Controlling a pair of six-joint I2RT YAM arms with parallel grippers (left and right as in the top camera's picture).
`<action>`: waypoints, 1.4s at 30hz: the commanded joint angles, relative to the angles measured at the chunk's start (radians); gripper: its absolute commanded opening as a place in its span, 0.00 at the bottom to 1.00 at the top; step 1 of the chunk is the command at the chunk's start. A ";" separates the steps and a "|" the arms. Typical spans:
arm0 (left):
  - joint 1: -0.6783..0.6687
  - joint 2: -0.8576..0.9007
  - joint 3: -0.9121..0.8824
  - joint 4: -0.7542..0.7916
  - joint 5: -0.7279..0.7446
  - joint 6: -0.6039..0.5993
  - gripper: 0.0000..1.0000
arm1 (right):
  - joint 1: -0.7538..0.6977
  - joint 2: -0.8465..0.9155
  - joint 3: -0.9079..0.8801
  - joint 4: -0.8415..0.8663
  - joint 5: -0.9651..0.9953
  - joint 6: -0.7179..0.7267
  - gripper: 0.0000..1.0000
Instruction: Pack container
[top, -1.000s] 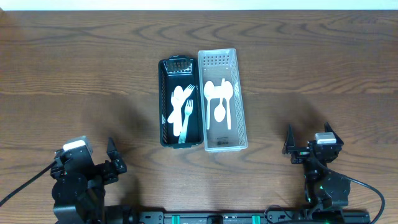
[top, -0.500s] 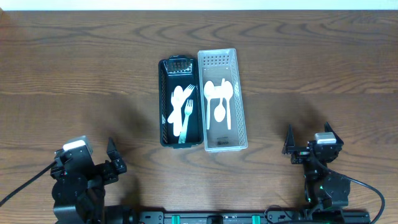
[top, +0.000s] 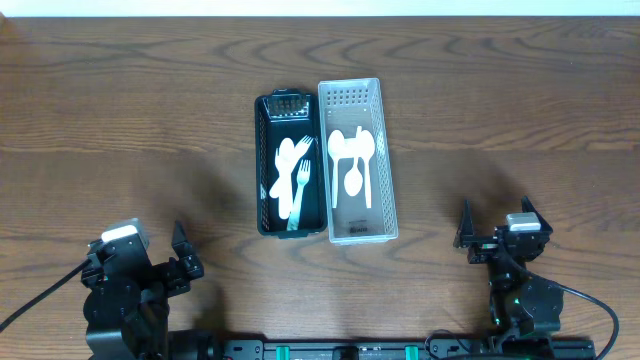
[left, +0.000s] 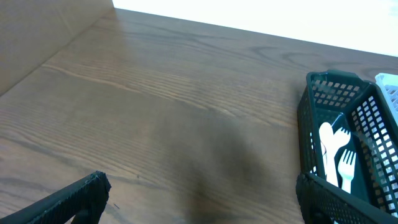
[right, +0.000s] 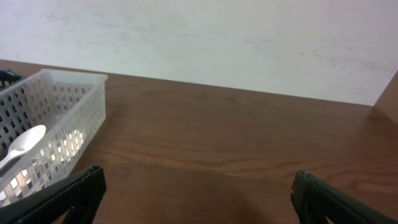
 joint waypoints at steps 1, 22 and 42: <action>-0.003 -0.005 0.002 0.000 -0.005 -0.013 0.98 | 0.010 -0.006 -0.002 -0.004 0.007 -0.011 0.99; -0.003 -0.142 -0.294 0.313 0.030 0.070 0.98 | 0.010 -0.006 -0.002 -0.004 0.007 -0.011 0.99; -0.003 -0.261 -0.640 0.759 0.103 0.195 0.98 | 0.010 -0.006 -0.002 -0.004 0.007 -0.011 0.99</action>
